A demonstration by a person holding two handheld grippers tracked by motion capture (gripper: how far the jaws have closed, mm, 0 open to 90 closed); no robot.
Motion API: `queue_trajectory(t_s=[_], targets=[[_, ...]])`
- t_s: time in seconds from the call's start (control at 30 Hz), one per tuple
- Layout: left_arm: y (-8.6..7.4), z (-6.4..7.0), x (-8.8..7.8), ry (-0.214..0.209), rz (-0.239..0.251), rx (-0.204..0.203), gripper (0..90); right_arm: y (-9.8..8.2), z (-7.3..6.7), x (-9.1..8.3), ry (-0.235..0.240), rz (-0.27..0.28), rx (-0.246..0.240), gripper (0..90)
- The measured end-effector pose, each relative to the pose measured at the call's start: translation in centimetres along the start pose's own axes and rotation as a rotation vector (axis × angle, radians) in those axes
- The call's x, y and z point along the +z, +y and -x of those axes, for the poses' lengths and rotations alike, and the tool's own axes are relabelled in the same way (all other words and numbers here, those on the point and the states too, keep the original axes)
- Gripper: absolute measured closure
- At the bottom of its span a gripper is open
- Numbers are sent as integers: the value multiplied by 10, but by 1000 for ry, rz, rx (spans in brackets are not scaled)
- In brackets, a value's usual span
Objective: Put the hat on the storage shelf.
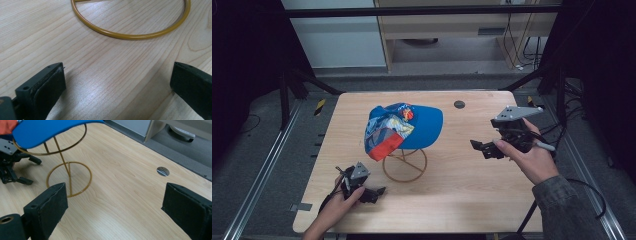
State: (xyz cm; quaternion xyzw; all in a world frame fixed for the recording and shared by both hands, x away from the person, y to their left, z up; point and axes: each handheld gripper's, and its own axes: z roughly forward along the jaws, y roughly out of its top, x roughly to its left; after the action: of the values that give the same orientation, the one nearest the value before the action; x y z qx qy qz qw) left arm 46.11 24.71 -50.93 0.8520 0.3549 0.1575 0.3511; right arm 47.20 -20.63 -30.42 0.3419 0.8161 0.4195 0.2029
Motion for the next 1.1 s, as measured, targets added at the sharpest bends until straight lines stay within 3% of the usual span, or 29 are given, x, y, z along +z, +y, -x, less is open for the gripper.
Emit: queue_trajectory(t_s=[0.63,1.1], targets=[[0,0,0,0,0,0,0,-34,5,11,-36,-12,8,82],[0,0,0,0,0,0,0,-74,7,27,-62,-40,34,88]])
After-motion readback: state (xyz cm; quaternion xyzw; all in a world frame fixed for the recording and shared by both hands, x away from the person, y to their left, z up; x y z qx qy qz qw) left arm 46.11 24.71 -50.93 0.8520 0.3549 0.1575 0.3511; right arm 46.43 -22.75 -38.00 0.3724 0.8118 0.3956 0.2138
